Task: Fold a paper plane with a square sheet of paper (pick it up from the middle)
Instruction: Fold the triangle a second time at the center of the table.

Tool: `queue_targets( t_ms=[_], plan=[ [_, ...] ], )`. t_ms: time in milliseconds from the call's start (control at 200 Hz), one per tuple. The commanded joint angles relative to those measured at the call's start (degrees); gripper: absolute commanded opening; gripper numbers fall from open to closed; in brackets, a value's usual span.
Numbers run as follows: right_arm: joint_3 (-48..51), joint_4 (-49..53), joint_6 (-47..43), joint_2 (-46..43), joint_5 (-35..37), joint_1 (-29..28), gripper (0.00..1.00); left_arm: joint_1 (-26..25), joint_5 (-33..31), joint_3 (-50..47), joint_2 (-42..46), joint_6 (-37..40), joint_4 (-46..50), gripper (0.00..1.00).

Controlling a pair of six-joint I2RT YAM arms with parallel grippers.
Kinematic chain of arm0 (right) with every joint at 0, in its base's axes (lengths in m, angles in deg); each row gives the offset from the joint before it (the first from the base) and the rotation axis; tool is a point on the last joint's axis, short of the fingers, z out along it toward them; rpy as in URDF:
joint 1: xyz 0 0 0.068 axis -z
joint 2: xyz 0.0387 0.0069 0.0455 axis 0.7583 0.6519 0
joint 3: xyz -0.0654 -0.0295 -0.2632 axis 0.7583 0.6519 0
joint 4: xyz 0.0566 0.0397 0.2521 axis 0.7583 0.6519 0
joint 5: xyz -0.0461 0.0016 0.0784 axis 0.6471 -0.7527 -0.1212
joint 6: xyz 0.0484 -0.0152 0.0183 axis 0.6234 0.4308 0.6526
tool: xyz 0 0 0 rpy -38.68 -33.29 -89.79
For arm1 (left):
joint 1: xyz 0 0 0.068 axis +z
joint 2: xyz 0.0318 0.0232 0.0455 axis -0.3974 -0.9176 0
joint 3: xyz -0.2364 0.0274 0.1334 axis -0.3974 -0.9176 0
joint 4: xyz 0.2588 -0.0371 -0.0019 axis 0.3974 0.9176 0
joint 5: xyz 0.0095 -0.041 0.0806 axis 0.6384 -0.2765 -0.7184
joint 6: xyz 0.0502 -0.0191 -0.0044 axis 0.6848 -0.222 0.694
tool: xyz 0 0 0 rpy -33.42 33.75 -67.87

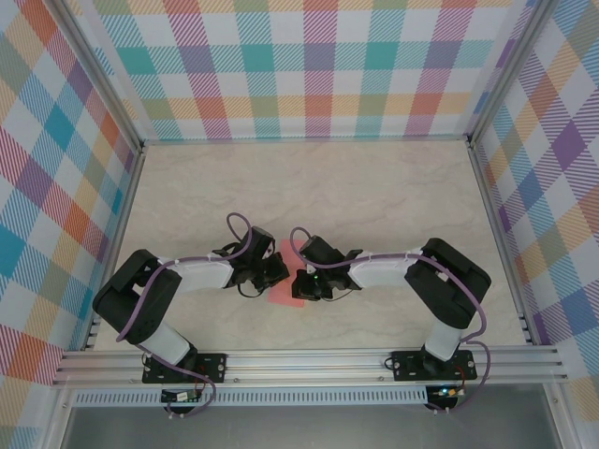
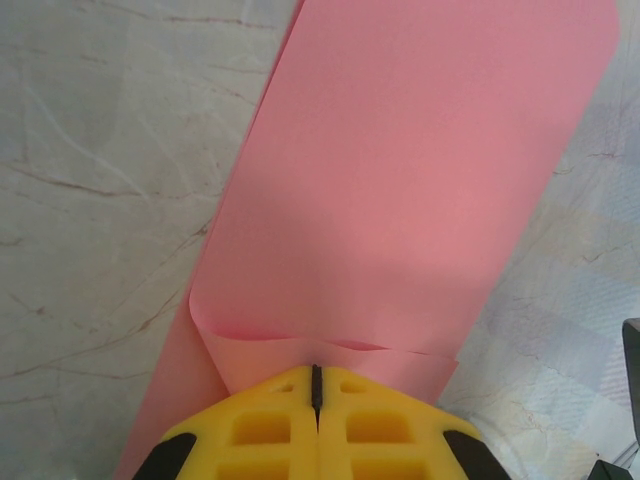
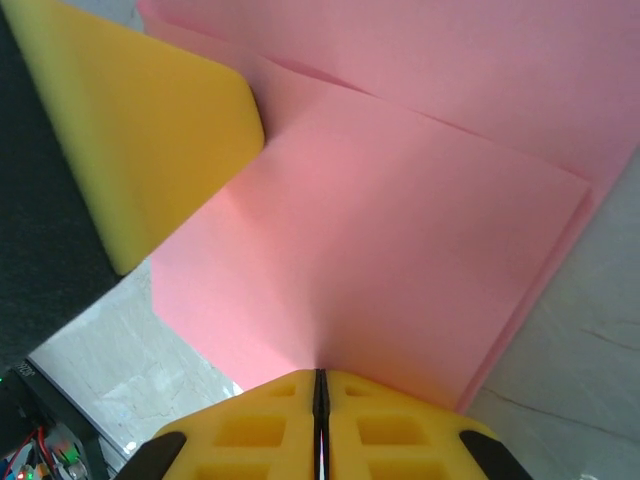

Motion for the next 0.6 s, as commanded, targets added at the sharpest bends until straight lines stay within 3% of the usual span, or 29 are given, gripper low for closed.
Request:
queue_targets(
  t_ms=[0, 290, 595],
  plan=[
    [1.14, 3.68, -0.23, -0.21, 1.31, -0.03, 0.1, 0.28, -0.6, -1.9, -1.87, 0.94, 3.28, 0.0],
    [-2.22, 4.29, -2.15, -4.29, -1.34, -0.62, 0.12, 0.33, -0.49, -2.26, -1.44, 0.94, 3.16, 0.0],
    [-4.93, 3.57, 0.67, -0.13, 0.48, -1.1, 0.13, 0.3, -0.14, -2.08, -1.87, 0.94, 2.84, 0.0]
  ],
)
